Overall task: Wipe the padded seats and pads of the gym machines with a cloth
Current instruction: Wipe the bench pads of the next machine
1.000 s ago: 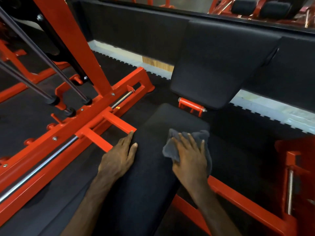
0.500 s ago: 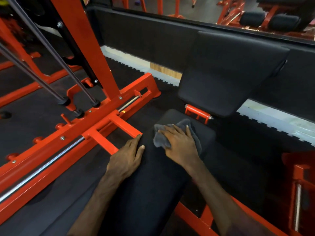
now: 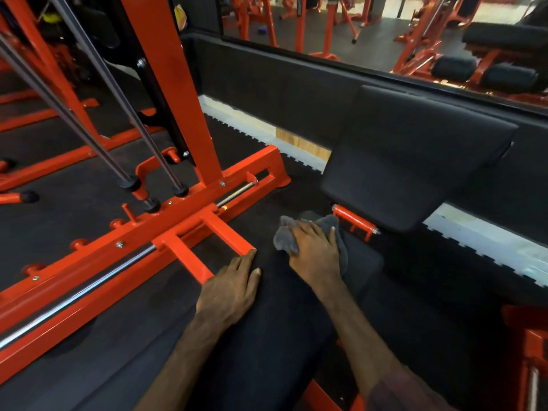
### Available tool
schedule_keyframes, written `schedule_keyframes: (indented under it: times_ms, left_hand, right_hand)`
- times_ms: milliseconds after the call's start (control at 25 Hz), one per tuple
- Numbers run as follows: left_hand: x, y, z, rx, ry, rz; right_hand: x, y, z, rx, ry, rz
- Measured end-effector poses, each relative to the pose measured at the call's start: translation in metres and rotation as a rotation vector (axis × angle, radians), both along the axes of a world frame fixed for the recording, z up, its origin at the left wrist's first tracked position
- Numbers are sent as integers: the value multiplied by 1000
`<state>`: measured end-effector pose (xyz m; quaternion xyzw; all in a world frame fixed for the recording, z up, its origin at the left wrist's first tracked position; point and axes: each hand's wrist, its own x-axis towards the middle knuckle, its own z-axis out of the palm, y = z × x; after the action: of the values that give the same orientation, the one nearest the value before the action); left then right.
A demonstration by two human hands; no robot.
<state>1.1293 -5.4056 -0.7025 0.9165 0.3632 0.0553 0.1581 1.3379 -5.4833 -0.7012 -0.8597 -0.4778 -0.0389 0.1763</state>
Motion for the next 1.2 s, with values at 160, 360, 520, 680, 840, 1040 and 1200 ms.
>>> schedule_keyframes:
  times_ms: [160,360,520,680,840,1040,1200]
  left_hand:
    - [2,0,0,17,16,5]
    - [4,-1,1,24,27,14]
    - [6,0,-1,35,27,19]
    - [17,1,-1,39,29,-6]
    - [19,-2,-3,62,22,25]
    - [26,3,-4,66,33,6]
    - [24,0,-5,57,18,4]
  right_hand:
    - [-23,-5,-5,61,-45,164]
    - [27,19,9,-69,55,34]
    - [5,-7,-7,95,-32,135]
    - [52,26,15,-59,53,120]
    - [51,-3,12,-108,73,-102]
    - [52,20,12,-92,15,178]
    - [59,14,29,-136,137,-53]
